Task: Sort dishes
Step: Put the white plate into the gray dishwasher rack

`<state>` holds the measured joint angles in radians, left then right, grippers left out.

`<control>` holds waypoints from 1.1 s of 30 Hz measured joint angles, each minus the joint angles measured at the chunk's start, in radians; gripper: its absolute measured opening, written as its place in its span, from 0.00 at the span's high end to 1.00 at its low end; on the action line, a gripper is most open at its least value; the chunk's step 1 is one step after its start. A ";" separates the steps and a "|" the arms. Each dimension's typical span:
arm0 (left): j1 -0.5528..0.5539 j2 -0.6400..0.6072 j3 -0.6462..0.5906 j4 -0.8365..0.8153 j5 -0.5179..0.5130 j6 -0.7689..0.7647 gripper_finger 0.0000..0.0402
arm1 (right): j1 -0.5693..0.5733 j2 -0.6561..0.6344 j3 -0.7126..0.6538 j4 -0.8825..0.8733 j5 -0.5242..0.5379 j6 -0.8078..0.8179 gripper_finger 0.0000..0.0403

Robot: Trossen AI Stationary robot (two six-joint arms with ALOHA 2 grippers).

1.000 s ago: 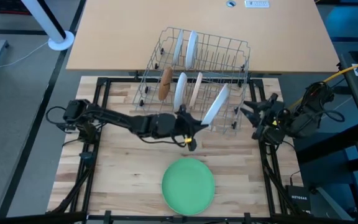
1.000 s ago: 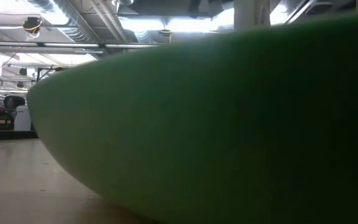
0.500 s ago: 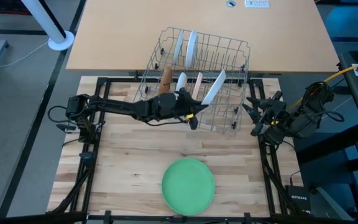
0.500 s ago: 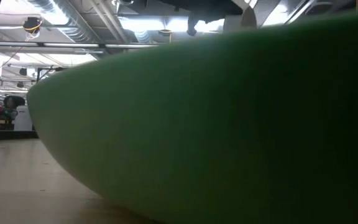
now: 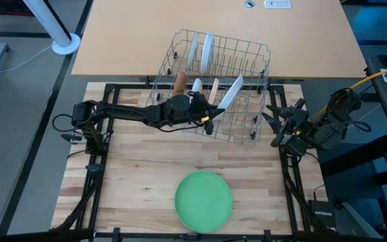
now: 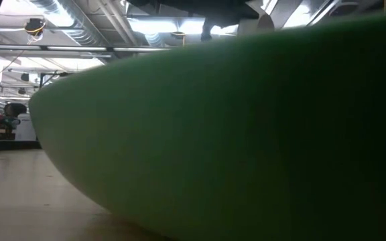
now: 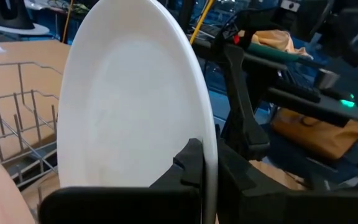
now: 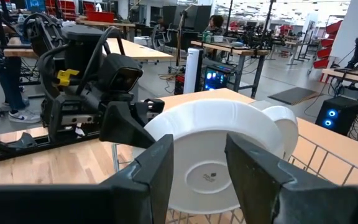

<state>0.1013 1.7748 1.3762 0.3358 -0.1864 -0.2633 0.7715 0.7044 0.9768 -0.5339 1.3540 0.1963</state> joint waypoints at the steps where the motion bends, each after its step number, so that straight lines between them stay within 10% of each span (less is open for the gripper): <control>1: 0.000 0.000 0.000 0.003 0.000 -0.010 0.99 | 0.000 0.000 0.000 0.000 0.000 0.000 0.62; 33: 0.013 0.036 0.002 0.046 -0.064 -0.125 0.99 | 0.000 0.000 0.000 -0.024 -0.003 0.010 0.62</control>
<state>0.1140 1.8107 1.3781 0.3818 -0.2500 -0.3885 0.7717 0.7044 0.9768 -0.5577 1.3514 0.2062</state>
